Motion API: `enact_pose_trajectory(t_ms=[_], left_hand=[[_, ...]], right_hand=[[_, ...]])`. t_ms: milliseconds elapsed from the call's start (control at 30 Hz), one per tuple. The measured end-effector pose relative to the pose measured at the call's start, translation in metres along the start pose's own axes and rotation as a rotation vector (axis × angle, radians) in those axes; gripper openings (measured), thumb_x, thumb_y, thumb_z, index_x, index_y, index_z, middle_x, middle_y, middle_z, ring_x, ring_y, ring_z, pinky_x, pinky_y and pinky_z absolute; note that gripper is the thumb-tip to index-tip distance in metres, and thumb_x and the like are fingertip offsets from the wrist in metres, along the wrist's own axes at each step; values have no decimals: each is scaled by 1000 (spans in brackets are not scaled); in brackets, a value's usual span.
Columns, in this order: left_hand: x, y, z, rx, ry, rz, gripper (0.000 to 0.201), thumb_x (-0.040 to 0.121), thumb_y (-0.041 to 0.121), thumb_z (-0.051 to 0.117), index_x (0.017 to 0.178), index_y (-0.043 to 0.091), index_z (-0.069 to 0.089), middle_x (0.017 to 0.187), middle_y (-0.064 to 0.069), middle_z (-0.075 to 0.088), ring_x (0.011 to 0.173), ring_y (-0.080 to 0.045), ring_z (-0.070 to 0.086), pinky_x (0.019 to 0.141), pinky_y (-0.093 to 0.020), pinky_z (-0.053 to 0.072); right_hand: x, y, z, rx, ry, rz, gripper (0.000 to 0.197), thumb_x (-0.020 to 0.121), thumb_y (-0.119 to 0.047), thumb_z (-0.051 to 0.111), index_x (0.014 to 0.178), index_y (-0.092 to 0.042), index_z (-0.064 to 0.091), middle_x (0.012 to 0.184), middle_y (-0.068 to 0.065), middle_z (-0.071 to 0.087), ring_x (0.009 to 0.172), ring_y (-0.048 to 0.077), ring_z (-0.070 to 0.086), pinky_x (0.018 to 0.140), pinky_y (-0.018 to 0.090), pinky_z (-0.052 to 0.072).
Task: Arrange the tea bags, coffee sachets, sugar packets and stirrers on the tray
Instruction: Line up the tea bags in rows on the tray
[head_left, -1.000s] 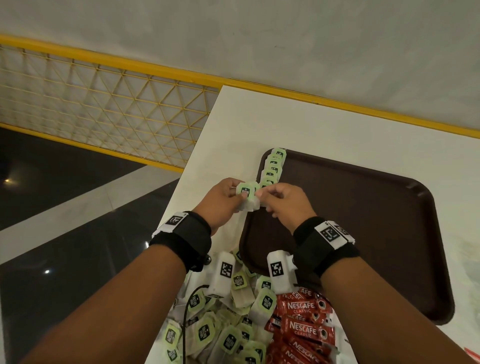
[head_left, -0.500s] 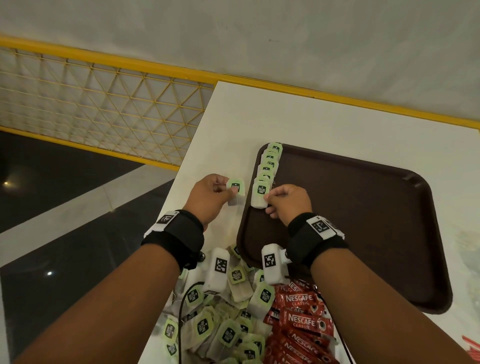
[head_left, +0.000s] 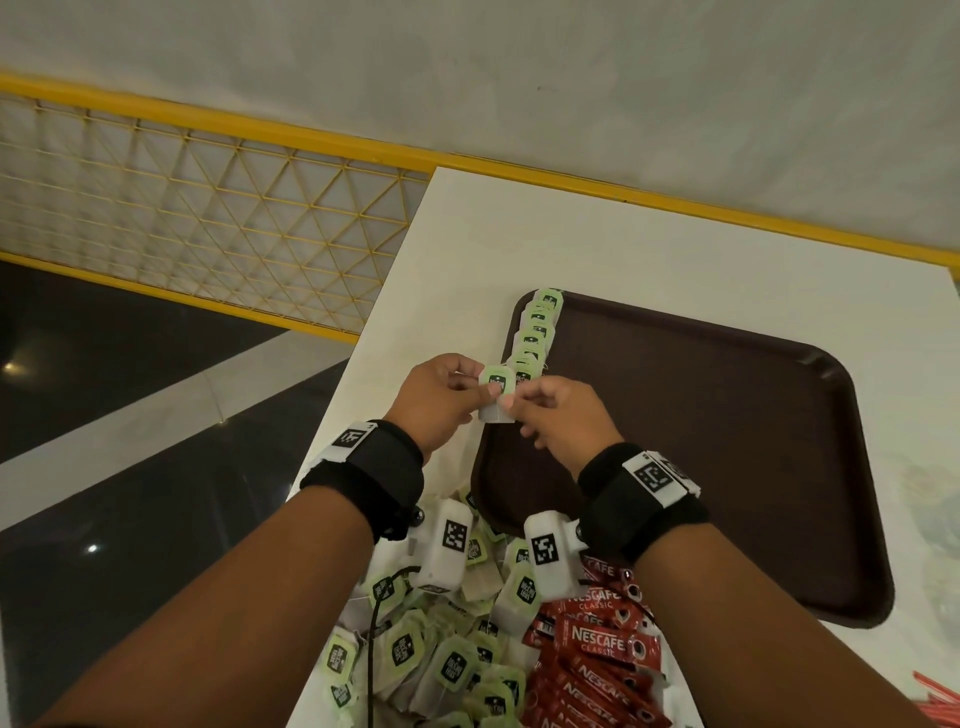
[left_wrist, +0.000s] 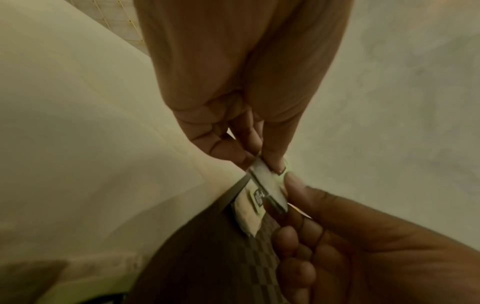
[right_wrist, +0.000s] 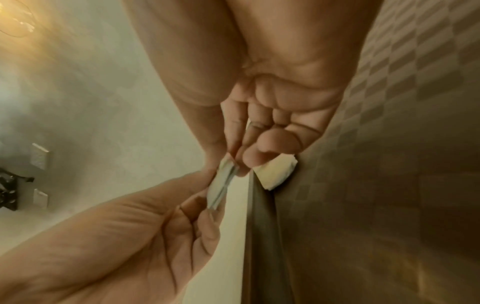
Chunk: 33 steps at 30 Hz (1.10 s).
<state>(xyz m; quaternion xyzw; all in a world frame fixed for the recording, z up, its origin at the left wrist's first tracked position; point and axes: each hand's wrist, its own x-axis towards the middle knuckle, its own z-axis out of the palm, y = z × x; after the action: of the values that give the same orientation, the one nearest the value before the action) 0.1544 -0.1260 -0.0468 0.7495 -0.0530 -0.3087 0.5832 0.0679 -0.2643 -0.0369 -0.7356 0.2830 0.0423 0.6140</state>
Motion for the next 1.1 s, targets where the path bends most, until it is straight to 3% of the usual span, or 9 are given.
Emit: enact_pose_trajectory(t_ms=[67,200,300,533,600,733,900,1000,1100], left_hand=[[-2,2,4,11,-18,9,17,86,16,74,100,12,64,94,-13,71,82,-15,62,65,-23,49],[-3,-1,2,70,35,32,24,90,20,70,111,12,63,102,-4,68,88,-13,61,67,-25,50],[-5,-2,-6,79,74,25,20,93,24,65,111,15,63,104,-4,70,86,-12,64,66,-24,47],[-22,3,-26,143,43,23,17,94,18,61,109,11,64,104,-6,72,78,-10,61,63,-21,44],[-31,2,-32,252,12,37,14,94,19,60,105,11,65,99,-4,71,76,-9,62,63,-20,43],[-49,-9,-46,584,-102,72,14,94,27,62,97,13,65,91,0,66,81,-15,62,66,-23,43],[-71,-29,-51,1066,-207,-6,31,93,42,61,104,13,56,103,-4,60,88,-20,53,74,-29,38],[-81,-39,-43,1167,-201,-55,49,88,48,67,112,8,50,109,-11,58,90,-24,52,74,-31,38],[-84,-43,-34,1111,-153,-66,55,80,41,77,112,8,48,113,-12,58,101,-29,56,76,-32,40]], right_hand=[[1,4,0,14,35,13,9,88,-17,70,94,-10,67,78,2,64,60,8,55,49,17,45],[11,15,-3,-20,149,77,15,87,-19,71,97,-8,68,81,8,68,55,8,56,46,17,46],[19,20,-3,-89,178,102,10,86,-22,72,87,-14,66,75,5,68,52,11,58,47,21,47],[25,17,-4,-263,219,133,24,83,-32,74,77,-16,58,57,3,64,39,10,53,52,28,45],[17,12,-6,-323,208,91,26,84,-35,72,77,-17,56,59,4,63,48,15,58,59,31,50],[-16,0,-14,-491,43,-46,29,86,-34,71,87,-7,62,80,9,65,74,24,63,72,38,51],[-73,0,-9,-709,-286,-76,14,88,-29,68,86,-15,67,77,-7,62,70,6,56,63,22,43],[-87,11,3,-870,-368,-77,14,90,-31,65,87,-19,71,85,-7,67,78,9,62,71,26,50],[-92,22,20,-951,-341,-31,31,86,-44,67,83,-14,72,84,1,69,78,17,65,74,36,56]])
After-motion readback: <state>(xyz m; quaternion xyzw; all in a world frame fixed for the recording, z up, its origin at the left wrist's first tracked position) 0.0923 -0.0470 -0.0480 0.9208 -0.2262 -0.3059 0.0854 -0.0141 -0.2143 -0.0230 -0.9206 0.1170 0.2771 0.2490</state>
